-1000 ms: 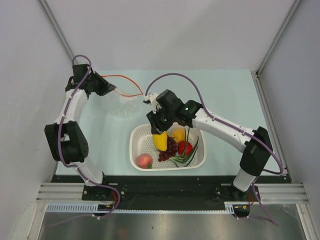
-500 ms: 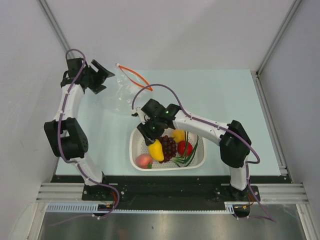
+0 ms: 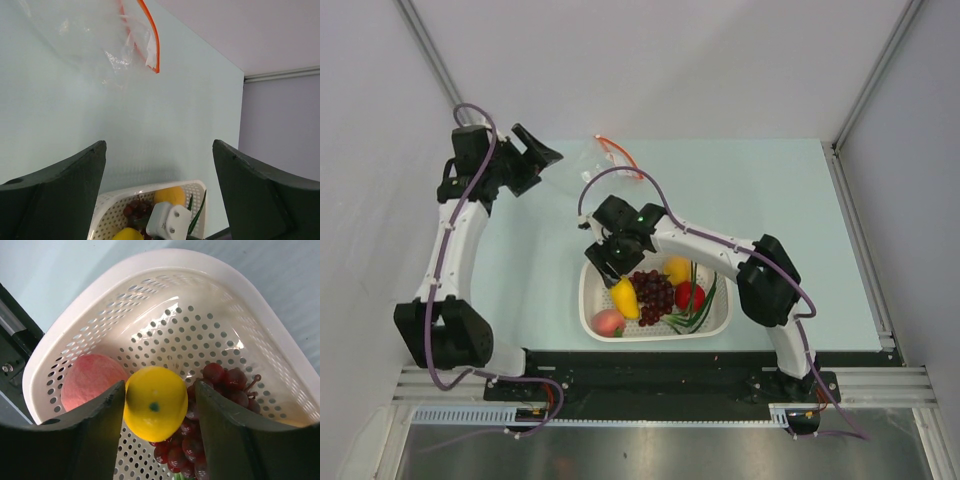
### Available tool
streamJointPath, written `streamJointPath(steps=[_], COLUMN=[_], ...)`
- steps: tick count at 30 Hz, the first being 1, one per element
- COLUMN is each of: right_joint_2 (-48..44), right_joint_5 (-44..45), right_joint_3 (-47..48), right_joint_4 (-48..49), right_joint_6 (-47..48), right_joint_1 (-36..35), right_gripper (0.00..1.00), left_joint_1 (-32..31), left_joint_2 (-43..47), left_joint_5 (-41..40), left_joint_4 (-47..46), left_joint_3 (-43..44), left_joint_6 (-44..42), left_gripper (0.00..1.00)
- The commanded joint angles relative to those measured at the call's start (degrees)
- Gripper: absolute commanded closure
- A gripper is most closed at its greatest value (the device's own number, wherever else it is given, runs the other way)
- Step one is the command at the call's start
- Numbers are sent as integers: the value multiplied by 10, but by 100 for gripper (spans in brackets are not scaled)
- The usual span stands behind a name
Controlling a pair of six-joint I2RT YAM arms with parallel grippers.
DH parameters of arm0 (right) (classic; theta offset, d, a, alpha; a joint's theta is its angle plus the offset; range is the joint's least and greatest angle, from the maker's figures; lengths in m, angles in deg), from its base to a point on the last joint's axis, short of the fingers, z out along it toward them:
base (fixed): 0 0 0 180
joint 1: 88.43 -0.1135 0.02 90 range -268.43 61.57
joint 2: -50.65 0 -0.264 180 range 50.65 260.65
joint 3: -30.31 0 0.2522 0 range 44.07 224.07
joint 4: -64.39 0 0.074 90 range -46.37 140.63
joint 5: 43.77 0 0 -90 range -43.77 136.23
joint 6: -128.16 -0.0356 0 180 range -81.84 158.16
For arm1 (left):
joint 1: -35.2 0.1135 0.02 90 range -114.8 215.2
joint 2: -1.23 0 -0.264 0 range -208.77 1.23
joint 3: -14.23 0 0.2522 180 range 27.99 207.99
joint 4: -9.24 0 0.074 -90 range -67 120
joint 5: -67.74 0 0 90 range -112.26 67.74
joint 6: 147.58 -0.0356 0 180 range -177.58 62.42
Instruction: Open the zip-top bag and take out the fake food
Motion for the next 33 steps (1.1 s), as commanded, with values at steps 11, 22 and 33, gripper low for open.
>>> streamJointPath(steps=[11, 22, 33], right_joint_2=[-68, -338, -727], right_joint_5=[53, 135, 189], right_joint_3=[-2, -245, -541], right_joint_4=[12, 147, 194], right_joint_6=[-11, -75, -278], right_joint_1=[1, 55, 137], right_gripper=[19, 0, 0], left_joint_1=[-40, -233, -340], left_joint_2=[107, 88, 223], left_joint_5=[-10, 1, -9], left_joint_4=[5, -109, -346], left_joint_3=[-87, -128, -334], left_joint_6=[-39, -28, 25], left_gripper=[8, 1, 0])
